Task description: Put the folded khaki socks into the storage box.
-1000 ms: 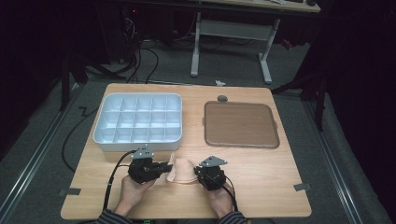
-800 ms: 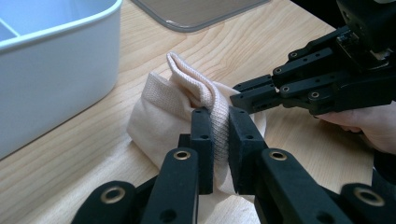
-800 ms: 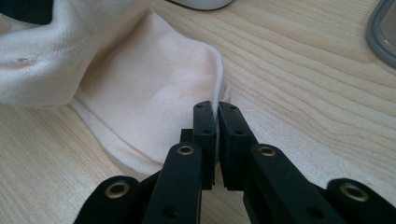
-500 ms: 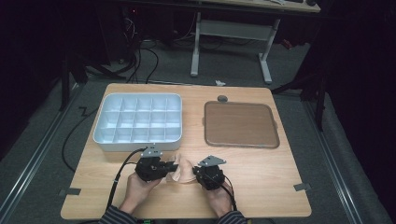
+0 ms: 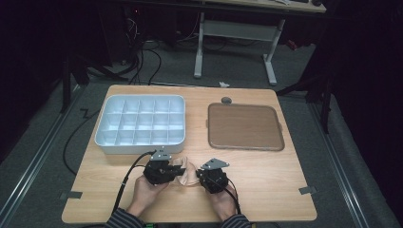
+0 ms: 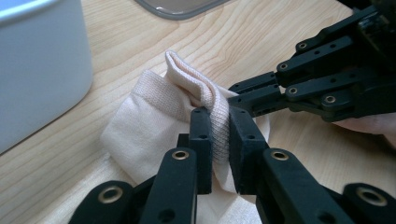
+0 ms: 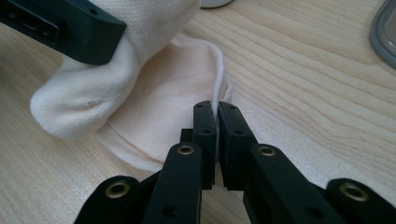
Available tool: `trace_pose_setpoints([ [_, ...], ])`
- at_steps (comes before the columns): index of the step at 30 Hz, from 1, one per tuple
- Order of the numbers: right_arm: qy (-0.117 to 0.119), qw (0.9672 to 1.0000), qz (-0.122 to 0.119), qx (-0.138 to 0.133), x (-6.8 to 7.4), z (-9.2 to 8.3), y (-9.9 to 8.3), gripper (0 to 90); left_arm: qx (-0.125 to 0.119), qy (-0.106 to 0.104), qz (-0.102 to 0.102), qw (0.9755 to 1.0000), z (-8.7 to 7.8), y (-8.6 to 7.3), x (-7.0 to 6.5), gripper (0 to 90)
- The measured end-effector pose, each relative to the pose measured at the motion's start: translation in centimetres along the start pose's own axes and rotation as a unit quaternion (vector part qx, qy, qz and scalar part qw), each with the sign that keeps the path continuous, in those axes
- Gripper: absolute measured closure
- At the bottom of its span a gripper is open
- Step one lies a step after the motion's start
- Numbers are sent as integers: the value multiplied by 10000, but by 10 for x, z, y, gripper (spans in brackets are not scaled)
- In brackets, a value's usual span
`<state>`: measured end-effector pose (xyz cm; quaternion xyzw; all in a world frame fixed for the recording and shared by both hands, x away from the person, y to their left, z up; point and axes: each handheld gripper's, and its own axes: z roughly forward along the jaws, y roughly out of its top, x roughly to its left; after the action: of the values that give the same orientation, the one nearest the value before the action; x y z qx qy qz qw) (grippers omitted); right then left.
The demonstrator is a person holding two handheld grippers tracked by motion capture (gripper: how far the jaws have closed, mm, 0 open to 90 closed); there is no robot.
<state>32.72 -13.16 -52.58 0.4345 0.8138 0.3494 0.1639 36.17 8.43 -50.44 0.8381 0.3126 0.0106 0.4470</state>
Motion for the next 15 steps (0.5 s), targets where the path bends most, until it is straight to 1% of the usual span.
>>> trace_pose_setpoints([
  [6,-3,10000,-22,4,0,0,0,864,44,-27,37,10000,6,0,-2,808],
  [9,-11,10000,-46,4,0,0,0,864,64,6,53,10000,9,1,-3,810],
  [15,-4,10000,-54,9,0,0,0,864,204,66,139,9997,15,1,-4,815],
])
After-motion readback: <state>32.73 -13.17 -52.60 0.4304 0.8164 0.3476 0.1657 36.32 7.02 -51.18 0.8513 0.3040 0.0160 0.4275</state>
